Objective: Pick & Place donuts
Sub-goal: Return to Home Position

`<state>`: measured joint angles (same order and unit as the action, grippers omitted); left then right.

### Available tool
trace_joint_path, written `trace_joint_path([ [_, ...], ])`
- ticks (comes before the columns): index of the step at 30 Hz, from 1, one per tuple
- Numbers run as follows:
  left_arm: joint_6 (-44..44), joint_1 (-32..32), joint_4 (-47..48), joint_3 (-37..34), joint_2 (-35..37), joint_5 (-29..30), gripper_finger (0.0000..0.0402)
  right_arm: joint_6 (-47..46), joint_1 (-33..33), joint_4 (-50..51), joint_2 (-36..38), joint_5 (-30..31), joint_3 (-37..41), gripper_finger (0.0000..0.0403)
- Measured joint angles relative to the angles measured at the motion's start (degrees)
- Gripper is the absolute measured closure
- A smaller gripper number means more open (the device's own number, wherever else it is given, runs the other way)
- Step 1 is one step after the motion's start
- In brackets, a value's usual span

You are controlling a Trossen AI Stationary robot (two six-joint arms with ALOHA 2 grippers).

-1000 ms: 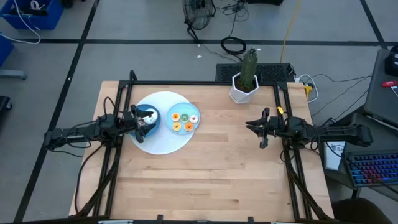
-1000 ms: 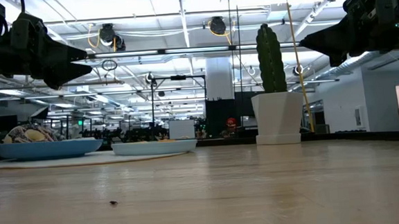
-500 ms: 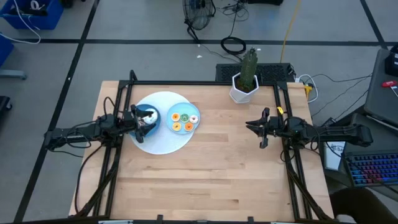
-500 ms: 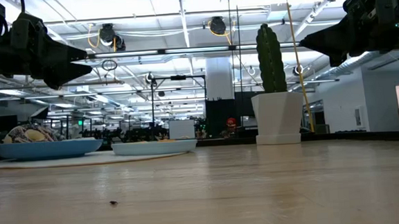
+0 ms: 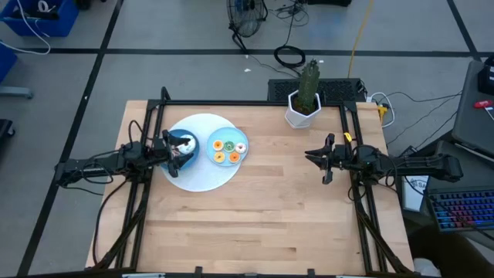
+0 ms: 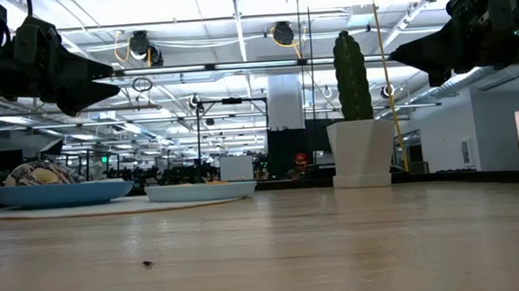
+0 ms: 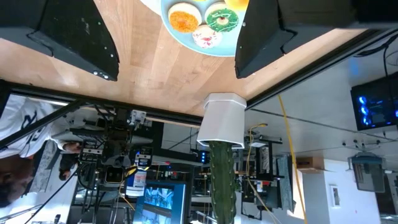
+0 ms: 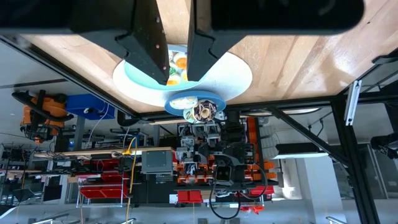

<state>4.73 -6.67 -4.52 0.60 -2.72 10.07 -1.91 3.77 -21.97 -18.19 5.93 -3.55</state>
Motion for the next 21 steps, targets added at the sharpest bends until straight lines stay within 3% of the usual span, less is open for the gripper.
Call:
trace_joint_path([
  [21,0.02,0.01,-0.01,0.00,0.01,0.01,0.0088,0.00,-0.01,0.00,0.00,0.00,0.01,0.0358],
])
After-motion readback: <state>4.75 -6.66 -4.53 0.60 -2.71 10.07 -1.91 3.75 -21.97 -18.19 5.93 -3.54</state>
